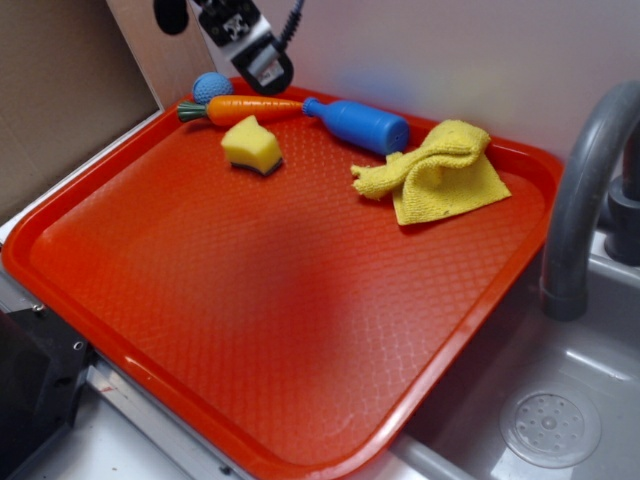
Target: Grab the yellow cloth.
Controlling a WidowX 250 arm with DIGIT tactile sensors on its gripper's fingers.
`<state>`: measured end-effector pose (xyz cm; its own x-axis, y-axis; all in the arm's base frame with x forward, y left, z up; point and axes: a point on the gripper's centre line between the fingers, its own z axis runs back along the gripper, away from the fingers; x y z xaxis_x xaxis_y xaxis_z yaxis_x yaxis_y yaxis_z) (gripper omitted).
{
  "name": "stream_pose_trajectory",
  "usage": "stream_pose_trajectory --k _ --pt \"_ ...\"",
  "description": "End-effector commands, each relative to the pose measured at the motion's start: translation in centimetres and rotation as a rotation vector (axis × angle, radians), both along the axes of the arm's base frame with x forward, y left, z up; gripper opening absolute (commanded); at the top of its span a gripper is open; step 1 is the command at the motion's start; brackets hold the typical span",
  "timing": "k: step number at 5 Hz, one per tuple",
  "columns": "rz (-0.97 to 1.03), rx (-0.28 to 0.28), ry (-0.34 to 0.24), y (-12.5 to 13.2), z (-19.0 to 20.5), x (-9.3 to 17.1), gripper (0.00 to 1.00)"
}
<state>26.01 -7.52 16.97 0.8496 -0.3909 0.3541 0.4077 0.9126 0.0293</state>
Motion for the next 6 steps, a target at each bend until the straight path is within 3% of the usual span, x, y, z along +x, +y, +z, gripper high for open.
stream_pose_trajectory --k 1,2,3,4,5,6 --pt "0.005 -0.005 -0.043 -0.3 1.6 0.2 1.0" --pt "-0.048 0.118 -0.011 -4.8 -3.0 5.2 1.0" --pt "-0.172 0.111 0.057 -8.5 -7.2 7.4 1.0" --pt "-0.227 0.159 0.109 -10.6 -9.7 7.3 1.0" --pt "-0.186 0.236 0.098 -10.5 -10.6 7.5 1.0" --pt "-0.007 0.408 0.131 -9.3 -13.3 9.8 0.0"
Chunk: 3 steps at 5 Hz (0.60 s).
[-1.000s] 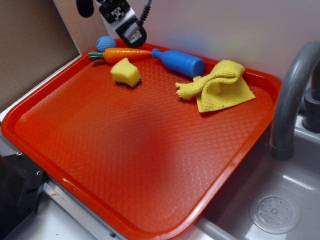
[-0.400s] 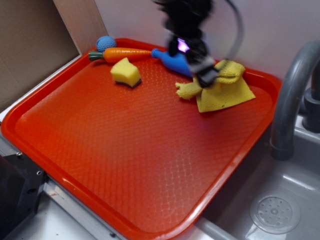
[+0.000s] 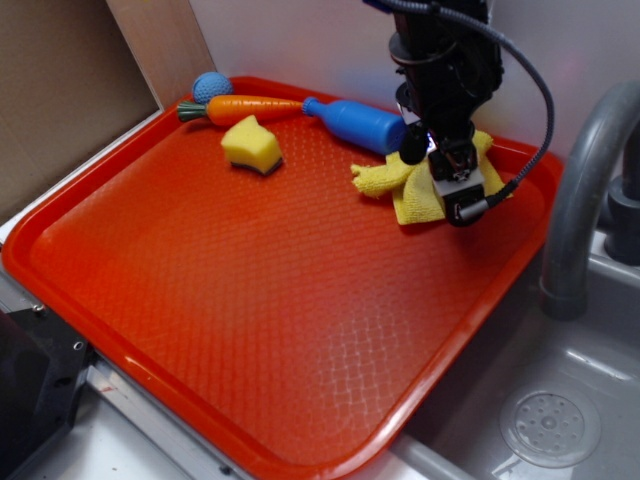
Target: Grab the yellow cloth.
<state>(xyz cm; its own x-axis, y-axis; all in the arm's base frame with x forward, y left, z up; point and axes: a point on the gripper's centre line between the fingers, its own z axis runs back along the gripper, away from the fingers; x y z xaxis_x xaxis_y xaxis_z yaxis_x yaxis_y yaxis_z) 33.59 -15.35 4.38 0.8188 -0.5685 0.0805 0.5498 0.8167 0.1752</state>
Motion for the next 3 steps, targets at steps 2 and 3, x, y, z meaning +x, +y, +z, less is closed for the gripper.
stream_pose_trajectory --k 2,3 --pt "0.22 0.02 -0.045 0.8 1.5 1.4 0.0" --pt "0.259 -0.072 -0.027 1.9 5.6 -1.6 0.0"
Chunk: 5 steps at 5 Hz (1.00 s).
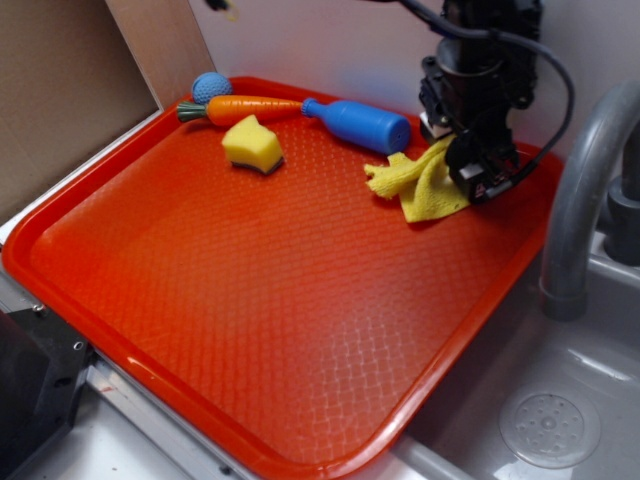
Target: Grab the yellow cloth.
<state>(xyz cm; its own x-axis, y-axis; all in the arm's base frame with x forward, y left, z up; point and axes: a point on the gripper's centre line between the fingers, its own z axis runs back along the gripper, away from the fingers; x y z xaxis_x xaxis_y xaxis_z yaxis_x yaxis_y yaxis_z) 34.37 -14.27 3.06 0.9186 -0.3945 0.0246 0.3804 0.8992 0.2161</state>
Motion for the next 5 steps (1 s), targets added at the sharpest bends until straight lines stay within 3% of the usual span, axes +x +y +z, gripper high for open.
stream_pose_trajectory --k 1,2,3,4,5 --pt "0.113 -0.187 -0.01 3.0 12.0 -6.9 0.0" --pt "0.185 -0.266 0.01 5.9 16.9 -9.1 0.0" --pt "0.181 -0.336 -0.072 7.9 21.5 -11.7 0.0" --pt "0.172 -0.35 -0.063 8.6 22.8 -11.9 0.0" --pt "0.2 -0.308 -0.053 8.2 21.9 -11.2 0.0"
